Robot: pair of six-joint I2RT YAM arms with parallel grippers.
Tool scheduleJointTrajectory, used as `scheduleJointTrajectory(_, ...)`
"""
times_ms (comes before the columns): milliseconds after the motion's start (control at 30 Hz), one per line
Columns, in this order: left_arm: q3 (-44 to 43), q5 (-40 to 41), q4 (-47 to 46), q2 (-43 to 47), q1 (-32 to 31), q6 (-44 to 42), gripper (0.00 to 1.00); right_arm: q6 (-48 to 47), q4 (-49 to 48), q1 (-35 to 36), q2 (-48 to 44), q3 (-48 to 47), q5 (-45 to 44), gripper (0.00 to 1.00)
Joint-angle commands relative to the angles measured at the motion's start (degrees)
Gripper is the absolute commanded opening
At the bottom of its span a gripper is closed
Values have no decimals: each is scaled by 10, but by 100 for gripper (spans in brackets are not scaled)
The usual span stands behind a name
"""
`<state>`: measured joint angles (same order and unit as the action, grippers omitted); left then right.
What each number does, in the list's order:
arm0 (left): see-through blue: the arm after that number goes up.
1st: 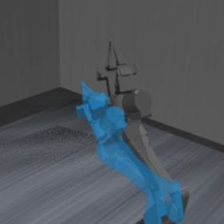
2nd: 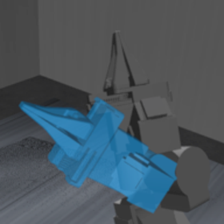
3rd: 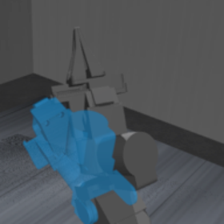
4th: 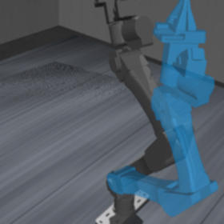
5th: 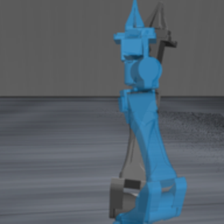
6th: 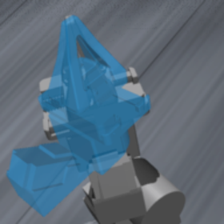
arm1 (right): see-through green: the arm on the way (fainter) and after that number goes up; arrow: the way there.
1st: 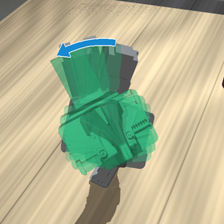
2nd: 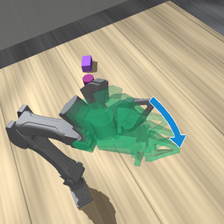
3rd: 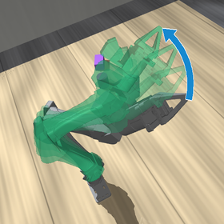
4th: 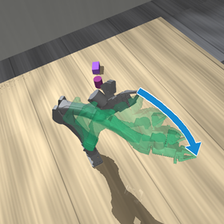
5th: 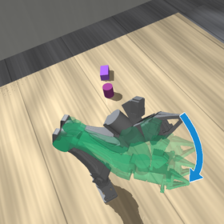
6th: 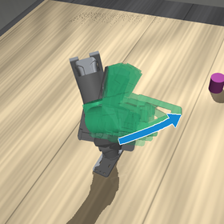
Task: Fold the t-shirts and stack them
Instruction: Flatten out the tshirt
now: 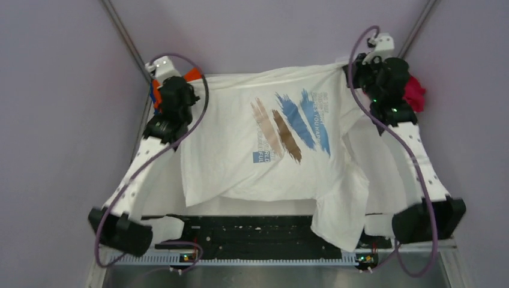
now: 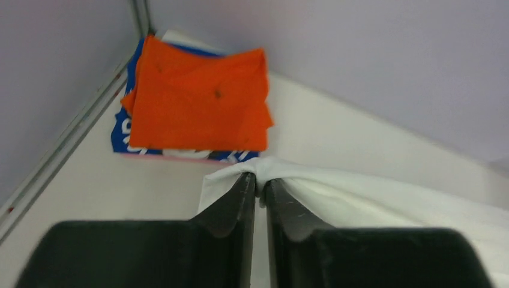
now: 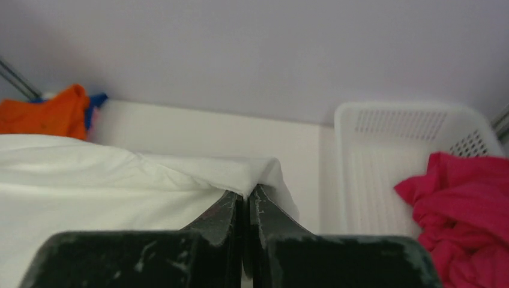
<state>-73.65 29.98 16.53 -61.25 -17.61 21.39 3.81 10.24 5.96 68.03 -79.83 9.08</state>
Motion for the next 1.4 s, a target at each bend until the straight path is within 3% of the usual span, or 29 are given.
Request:
scheduleJointTrajectory(0, 8, 41, 11, -214, 44, 68, 39, -5, -122, 2, 161, 49, -8, 1)
scheduleJointTrajectory(33, -4, 26, 11, -262, 57, 73, 54, -2, -136, 2, 209, 45, 6, 5)
scheduleJointTrajectory(67, -38, 16, 32, -303, 63, 87, 61, 5, -141, 3, 250, 34, 10, 18)
scheduleJointTrajectory(100, -66, 14, 50, -342, 67, 96, 72, 4, -130, 6, 306, 7, 12, 39)
scheduleJointTrajectory(167, -97, 17, 59, -386, 69, 96, 85, -11, -88, 17, 369, -44, -7, 67)
scheduleJointTrajectory(200, -101, 10, 51, -396, 69, 92, 97, -22, -72, 24, 389, -63, -22, 77)
scheduleJointTrajectory(333, -86, -44, 11, -390, 69, 81, 99, -56, -86, 55, 397, -60, -103, 98)
scheduleJointTrajectory(533, -58, -143, 34, -373, 68, 91, 99, -42, -115, 73, 333, 3, -132, 99)
scheduleJointTrajectory(767, 41, -254, 17, -321, 63, 127, 99, 73, -132, 83, 212, 155, -121, 99)
scheduleJointTrajectory(1000, 147, -367, -60, -288, 48, 146, 99, 149, -159, 82, 144, 285, -69, 99)
scheduleJointTrajectory(1367, 147, -307, -3, -366, 49, 160, 99, 168, -149, 84, 245, 288, -47, 99)
